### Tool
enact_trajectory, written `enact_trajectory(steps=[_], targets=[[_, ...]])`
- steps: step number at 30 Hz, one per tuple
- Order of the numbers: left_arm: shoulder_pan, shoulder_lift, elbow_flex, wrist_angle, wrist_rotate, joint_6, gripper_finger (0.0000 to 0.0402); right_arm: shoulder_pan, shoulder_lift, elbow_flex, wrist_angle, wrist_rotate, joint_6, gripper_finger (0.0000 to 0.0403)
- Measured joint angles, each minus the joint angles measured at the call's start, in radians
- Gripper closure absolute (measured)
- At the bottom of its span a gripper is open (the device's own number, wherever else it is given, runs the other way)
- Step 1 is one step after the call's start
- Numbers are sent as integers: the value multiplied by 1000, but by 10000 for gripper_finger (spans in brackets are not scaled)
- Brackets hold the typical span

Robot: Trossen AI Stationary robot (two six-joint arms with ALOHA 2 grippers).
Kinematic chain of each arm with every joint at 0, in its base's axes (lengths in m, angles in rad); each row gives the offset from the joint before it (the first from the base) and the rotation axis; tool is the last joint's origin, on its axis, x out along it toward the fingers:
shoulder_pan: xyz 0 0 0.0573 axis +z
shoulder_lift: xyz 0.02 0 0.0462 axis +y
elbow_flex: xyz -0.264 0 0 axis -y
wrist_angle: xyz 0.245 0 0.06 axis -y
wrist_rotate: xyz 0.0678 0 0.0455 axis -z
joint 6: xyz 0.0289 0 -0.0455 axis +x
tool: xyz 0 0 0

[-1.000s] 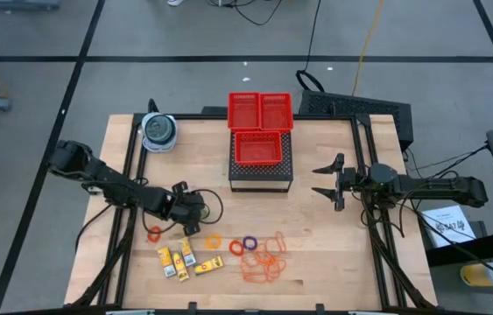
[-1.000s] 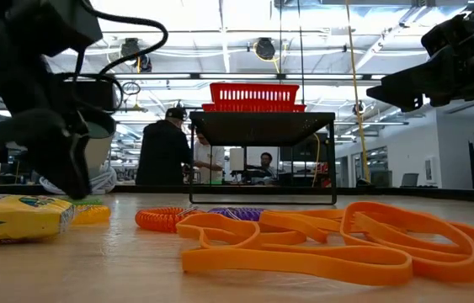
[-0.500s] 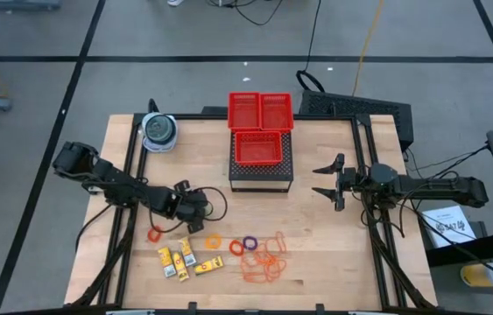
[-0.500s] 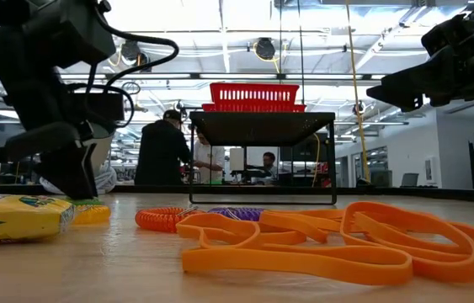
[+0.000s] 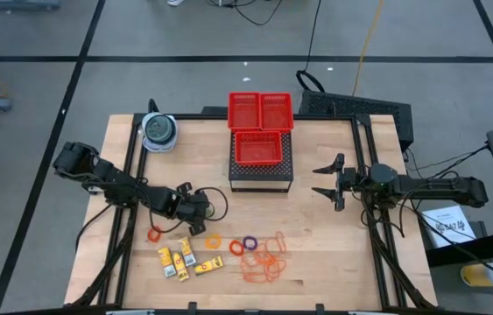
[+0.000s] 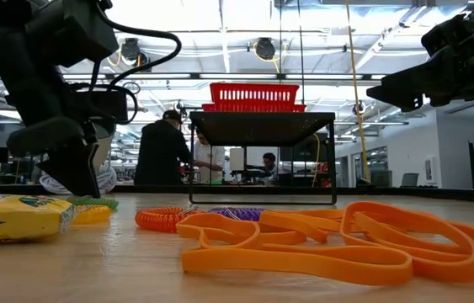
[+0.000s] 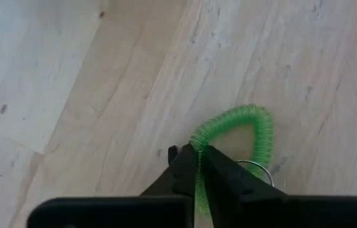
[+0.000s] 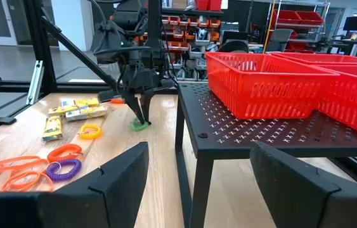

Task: Pick & Place Office Desk Supplies
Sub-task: Put the green spring keychain in the top left red bin on the shelf

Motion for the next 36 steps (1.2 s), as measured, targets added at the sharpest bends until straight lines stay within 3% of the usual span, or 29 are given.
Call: enact_trajectory(steps=[4,10,19,31,36], targets=[[0,-20,-4,63,-19,21,368,0,0,0,0,0,0,136],[2,-117,30,100,-69,103,394,0,0,0,0,0,0,136],[16,-248,117,213,-191,250,378,0,0,0,0,0,0,136],[182,-386,123,768,-209,559,376,0,0,0,0,0,0,135],[325,-390,124,901,-173,576,376,0,0,0,0,0,0,135]])
